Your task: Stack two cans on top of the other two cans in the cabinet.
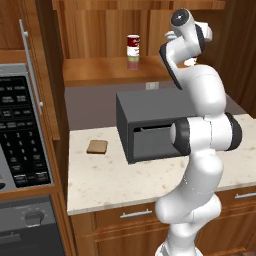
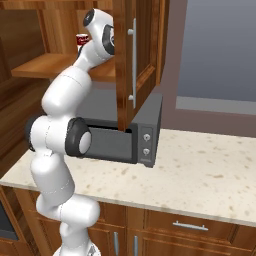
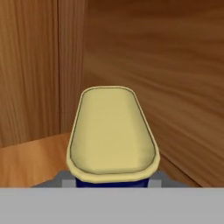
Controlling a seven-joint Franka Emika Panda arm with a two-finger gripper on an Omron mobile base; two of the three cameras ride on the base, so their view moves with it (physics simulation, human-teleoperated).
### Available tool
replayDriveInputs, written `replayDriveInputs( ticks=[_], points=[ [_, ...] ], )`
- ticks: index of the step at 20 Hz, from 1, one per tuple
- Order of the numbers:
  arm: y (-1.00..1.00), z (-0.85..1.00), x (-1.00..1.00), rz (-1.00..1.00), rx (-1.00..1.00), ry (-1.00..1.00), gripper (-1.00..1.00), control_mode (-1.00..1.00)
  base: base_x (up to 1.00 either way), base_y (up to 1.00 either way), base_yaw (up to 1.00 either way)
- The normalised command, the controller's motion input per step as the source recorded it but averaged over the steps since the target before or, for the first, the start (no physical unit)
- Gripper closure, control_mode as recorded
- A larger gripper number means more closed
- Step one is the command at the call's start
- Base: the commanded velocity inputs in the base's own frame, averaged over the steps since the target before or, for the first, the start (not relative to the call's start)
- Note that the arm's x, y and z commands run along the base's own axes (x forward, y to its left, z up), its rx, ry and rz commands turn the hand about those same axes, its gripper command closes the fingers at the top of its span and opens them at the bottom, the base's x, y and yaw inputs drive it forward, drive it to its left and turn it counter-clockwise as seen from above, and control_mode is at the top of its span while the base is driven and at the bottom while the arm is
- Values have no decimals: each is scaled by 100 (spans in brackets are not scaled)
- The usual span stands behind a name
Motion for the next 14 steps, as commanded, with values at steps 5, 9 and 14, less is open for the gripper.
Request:
replayDriveInputs(
  ticks=[5,9,14],
  points=[
    [-8,-16,-8,0,0,1,100,-100,0,0,0],
    [-3,-17,-1,0,0,0,100,-100,0,0,0],
    [-3,-1,-1,0,0,0,100,-100,0,0,0]
  ],
)
